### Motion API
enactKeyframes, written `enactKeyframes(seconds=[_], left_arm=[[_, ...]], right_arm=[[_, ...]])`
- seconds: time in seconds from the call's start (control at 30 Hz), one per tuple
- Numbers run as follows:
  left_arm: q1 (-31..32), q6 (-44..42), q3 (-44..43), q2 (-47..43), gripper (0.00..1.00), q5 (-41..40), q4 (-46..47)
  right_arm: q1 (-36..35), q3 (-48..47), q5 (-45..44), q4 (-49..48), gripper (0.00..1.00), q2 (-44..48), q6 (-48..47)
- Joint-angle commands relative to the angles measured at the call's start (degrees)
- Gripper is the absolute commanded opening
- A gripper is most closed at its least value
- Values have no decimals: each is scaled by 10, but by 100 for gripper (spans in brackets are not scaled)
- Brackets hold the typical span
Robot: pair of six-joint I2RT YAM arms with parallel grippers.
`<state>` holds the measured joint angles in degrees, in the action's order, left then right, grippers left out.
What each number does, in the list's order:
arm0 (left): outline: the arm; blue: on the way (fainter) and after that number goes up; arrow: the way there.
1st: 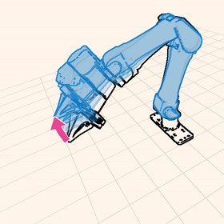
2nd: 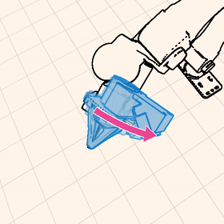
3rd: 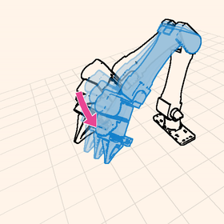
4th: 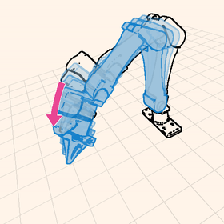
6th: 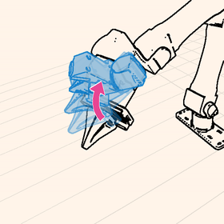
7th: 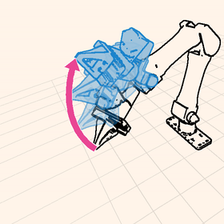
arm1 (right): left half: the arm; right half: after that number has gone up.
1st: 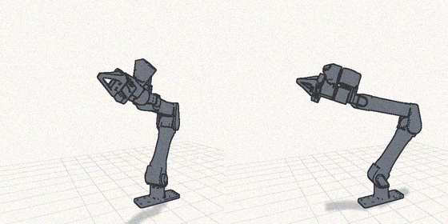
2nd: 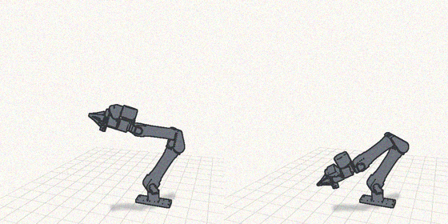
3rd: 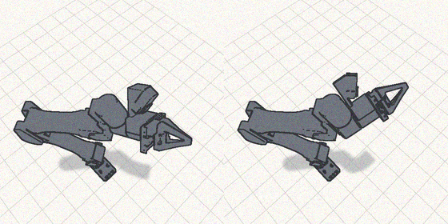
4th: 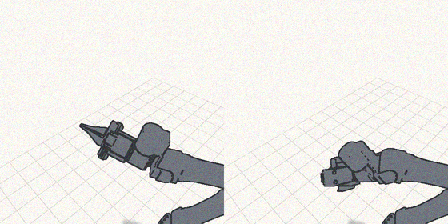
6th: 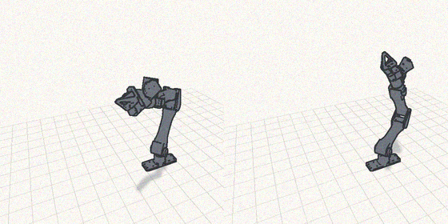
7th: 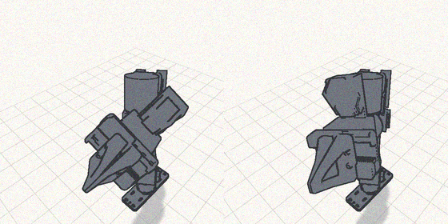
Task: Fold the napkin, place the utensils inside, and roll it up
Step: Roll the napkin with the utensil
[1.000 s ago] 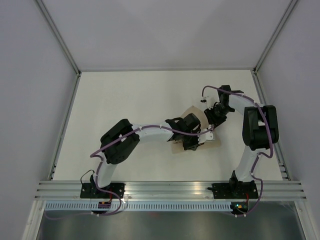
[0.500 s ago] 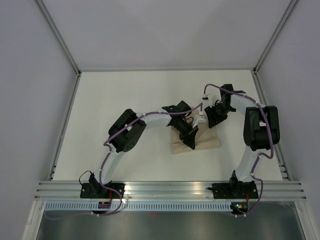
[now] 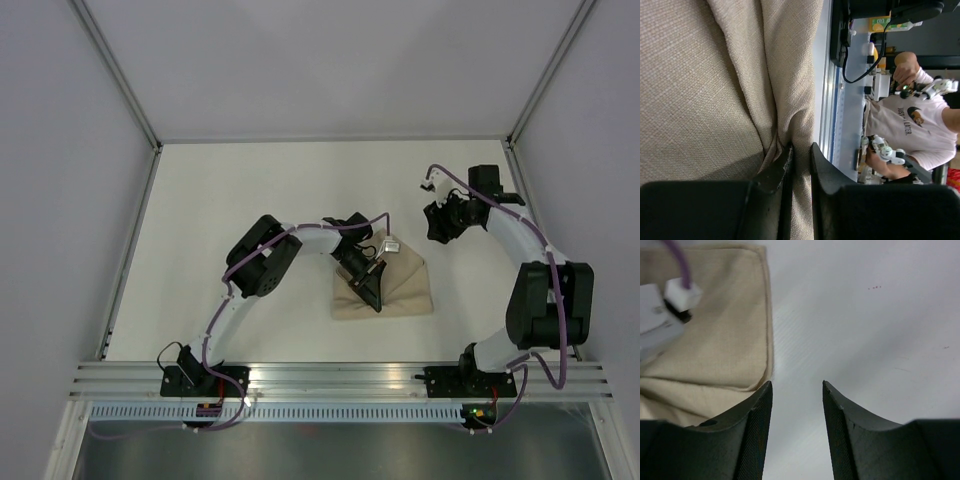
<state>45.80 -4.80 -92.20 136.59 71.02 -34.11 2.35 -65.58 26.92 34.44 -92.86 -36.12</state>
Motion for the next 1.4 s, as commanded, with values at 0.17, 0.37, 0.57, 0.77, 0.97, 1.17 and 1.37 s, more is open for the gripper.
enactKeyframes(seconds=[0.17,0.37,0.57,0.77,0.97,1.17,1.37], left_arm=[[-5,83,-15,49,2,-55,-19],[-13,98,-24,64,2,-62,-18],[-22,100,-22,72,2,-67,-18],[-25,98,-17,79,2,-72,-19],[-31,109,-18,84,2,-79,-18],[-34,110,-15,88,2,-80,-18],[-37,111,-16,90,2,-76,-17]], right_arm=[[-124,140,23,53,51,202,-153],[-166,200,46,93,50,257,-226],[-205,223,50,112,53,287,-244],[-289,251,18,79,52,278,-213],[-374,308,-37,-4,51,291,-158],[-412,350,-94,-95,52,345,-128],[-444,379,-127,-141,47,343,-127]])
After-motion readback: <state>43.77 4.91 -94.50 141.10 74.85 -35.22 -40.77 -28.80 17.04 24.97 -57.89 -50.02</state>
